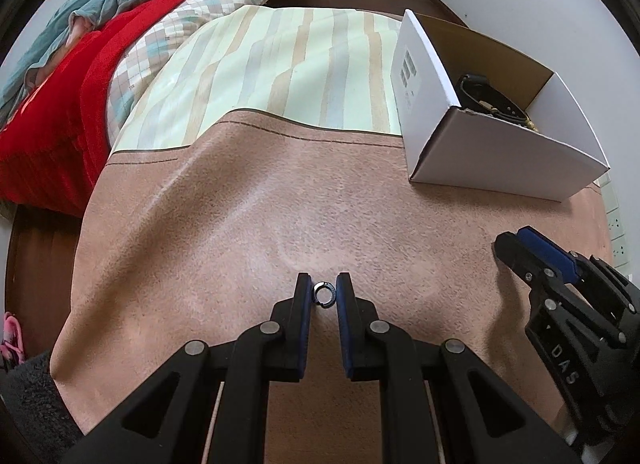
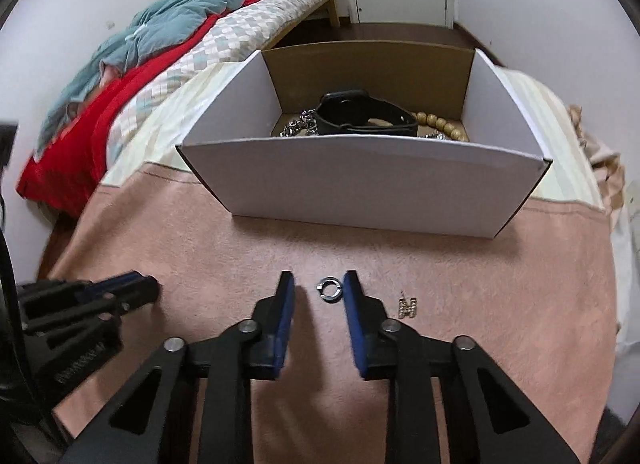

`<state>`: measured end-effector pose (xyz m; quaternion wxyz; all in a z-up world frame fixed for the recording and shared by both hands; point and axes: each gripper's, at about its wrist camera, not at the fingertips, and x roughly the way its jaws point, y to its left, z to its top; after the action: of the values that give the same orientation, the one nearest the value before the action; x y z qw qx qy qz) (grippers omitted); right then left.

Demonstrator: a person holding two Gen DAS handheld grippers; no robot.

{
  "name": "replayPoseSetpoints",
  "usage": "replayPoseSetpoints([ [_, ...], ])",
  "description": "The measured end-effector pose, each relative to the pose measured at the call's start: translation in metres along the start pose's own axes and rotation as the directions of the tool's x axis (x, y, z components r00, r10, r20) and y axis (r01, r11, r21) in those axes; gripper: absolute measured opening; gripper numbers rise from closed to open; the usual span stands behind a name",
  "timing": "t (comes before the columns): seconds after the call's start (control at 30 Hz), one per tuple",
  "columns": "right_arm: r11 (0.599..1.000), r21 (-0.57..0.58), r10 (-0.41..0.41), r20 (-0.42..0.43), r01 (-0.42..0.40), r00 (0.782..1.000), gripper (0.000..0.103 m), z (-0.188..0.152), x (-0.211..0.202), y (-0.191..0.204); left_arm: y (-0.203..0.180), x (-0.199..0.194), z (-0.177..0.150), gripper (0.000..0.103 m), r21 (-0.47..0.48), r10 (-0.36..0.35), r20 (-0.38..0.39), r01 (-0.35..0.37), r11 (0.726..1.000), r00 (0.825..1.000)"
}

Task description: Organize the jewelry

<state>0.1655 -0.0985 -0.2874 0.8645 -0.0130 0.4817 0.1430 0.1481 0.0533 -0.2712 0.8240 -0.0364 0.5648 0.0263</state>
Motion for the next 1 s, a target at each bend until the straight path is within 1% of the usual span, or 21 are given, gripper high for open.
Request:
replayPoseSetpoints([
  [0.03, 1.000, -0.012, -0.008, 0.003, 0.008, 1.000, 0.022, -0.001, 0.000, 0.001, -0.001, 0.000, 0.001, 0.010, 0.000, 0.001, 0.000, -0.001, 1.000, 1.000],
  [0.1, 0.998, -0.038, -0.044, 0.013, 0.044, 0.999, 0.014, -0.002, 0.000, 0.004, -0.001, 0.000, 0.001, 0.010, -0.001, 0.005, -0.001, -0.005, 1.000, 1.000],
  [0.23, 0.999, -0.032, -0.034, 0.023, 0.035, 0.999, 0.013, -0.005, -0.002, 0.000, -0.002, 0.000, 0.001, 0.010, -0.001, 0.004, -0.003, -0.004, 1.000, 1.000],
  [0.43, 0.998, 0.052, 0.032, 0.028, -0.034, 0.999, 0.013, -0.008, -0.015, -0.017, -0.002, -0.010, 0.003, 0.010, -0.007, -0.006, 0.014, 0.006, 1.000, 1.000],
  [0.53, 0.994, 0.091, 0.054, 0.044, -0.058, 0.998, 0.013, -0.008, -0.031, -0.025, -0.008, -0.026, 0.010, 0.010, 0.002, -0.025, 0.040, 0.025, 1.000, 0.999],
  [0.63, 0.989, 0.125, 0.064, 0.083, -0.074, 0.994, 0.013, 0.001, -0.057, -0.034, -0.017, -0.046, 0.022, 0.010, 0.016, -0.053, 0.071, 0.052, 0.999, 0.996],
  [0.73, 0.984, 0.154, 0.071, 0.132, -0.091, 0.989, 0.013, 0.019, -0.086, -0.044, -0.029, -0.070, 0.046, 0.010, 0.037, -0.094, 0.110, 0.091, 0.995, 0.989],
  [0.8, 0.980, 0.173, 0.077, 0.155, -0.103, 0.985, 0.013, 0.036, -0.100, -0.051, -0.038, -0.080, 0.065, 0.010, 0.044, -0.126, 0.122, 0.121, 0.992, 0.984],
  [0.9, 0.976, 0.183, 0.086, 0.165, -0.116, 0.982, 0.013, 0.064, -0.108, -0.062, -0.047, -0.084, 0.094, 0.010, 0.047, -0.162, 0.123, 0.158, 0.986, 0.979],
  [1.0, 0.973, 0.192, 0.098, 0.150, -0.126, 0.984, 0.012, 0.090, -0.102, -0.073, -0.056, -0.075, 0.122, 0.010, 0.060, -0.178, 0.099, 0.172, 0.983, 0.979],
])
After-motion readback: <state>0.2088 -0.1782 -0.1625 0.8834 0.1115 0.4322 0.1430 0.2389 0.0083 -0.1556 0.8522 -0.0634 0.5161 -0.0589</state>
